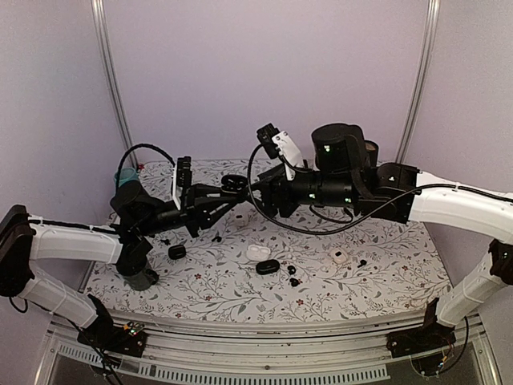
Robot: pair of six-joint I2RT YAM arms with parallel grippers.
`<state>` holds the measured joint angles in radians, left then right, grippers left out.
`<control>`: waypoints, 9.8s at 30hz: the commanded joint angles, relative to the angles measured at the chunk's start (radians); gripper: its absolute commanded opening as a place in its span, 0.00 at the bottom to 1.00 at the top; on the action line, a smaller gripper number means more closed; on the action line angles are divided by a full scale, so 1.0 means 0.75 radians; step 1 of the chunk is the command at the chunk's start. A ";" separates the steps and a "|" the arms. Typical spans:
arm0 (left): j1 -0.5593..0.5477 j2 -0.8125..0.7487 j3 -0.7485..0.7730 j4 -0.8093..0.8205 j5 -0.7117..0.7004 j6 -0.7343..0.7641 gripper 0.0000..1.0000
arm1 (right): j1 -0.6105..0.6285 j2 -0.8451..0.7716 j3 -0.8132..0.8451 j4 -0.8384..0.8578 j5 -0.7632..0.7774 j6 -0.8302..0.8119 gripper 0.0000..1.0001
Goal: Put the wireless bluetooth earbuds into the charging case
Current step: Adjust the right earbud in the right side groove of the charging case, then move the left earbud to the center of the board.
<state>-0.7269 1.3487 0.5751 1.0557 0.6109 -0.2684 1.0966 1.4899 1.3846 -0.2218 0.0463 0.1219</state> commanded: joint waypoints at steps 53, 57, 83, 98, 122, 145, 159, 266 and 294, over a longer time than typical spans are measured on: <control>-0.076 0.005 -0.042 0.252 -0.076 0.269 0.00 | -0.159 -0.020 -0.090 0.216 -0.417 0.315 0.64; -0.078 -0.004 -0.049 0.221 -0.109 0.313 0.00 | -0.159 -0.026 -0.073 0.239 -0.428 0.364 0.65; -0.082 -0.032 -0.049 0.201 -0.116 0.381 0.00 | -0.199 0.028 -0.013 0.204 -0.503 0.541 0.56; -0.080 -0.036 -0.010 0.134 -0.033 0.334 0.00 | -0.200 0.054 0.015 0.117 -0.443 0.391 0.51; -0.011 -0.019 0.125 -0.066 0.219 0.018 0.00 | -0.045 0.071 0.098 -0.108 -0.110 -0.024 0.52; 0.041 0.026 0.102 0.160 0.527 -0.236 0.00 | 0.049 0.066 0.119 -0.138 0.189 -0.239 0.54; 0.039 0.036 0.087 0.188 0.546 -0.203 0.00 | 0.048 0.006 0.124 -0.128 0.248 -0.198 0.58; -0.019 -0.131 -0.012 -0.125 -0.021 0.245 0.00 | -0.888 -0.122 -1.119 0.047 -0.128 1.010 0.46; -0.018 -0.095 -0.025 -0.077 -0.011 0.239 0.00 | -0.707 -0.274 -1.195 -0.059 -0.140 1.117 0.44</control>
<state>-0.7265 1.2697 0.5682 0.9668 0.5976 -0.0891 0.5621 1.3025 0.4999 -0.2287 -0.0998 0.9783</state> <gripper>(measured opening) 0.219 0.448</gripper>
